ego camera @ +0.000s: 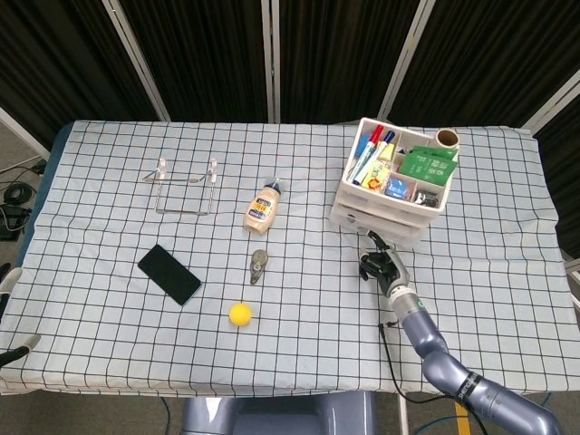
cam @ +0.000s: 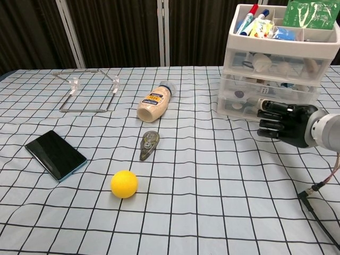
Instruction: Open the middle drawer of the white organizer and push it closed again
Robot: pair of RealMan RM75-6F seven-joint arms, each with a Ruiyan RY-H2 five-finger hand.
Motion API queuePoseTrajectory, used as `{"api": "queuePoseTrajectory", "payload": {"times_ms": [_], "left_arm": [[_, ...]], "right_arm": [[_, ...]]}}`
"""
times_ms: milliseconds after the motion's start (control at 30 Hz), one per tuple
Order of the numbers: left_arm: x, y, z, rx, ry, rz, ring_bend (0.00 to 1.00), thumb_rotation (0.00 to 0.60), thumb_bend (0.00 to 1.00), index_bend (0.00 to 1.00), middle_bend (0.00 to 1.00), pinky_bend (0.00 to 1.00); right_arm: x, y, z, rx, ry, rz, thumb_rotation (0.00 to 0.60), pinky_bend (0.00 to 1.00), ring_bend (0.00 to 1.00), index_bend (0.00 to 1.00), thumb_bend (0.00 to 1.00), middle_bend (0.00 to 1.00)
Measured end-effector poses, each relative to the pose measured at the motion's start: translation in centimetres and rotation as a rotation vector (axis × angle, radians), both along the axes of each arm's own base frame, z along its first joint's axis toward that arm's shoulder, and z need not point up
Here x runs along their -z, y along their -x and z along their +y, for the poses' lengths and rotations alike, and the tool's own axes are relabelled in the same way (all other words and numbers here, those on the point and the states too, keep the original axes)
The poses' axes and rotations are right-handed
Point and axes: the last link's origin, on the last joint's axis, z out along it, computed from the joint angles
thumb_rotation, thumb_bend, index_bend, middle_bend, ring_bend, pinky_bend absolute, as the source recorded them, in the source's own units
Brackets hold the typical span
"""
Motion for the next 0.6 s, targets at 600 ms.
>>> {"api": "queuePoseTrajectory", "payload": {"times_ms": [600], "left_arm": [[0.0,-0.4,-0.4,0.022,-0.002,0.004,0.0,0.6,0.09,0.0,0.0,0.0]], "right_arm": [[-0.8,-0.1,4.0,-0.166,0.095,0.189,0.6,0.75,0.9,0.18,0.45,0.9]]}}
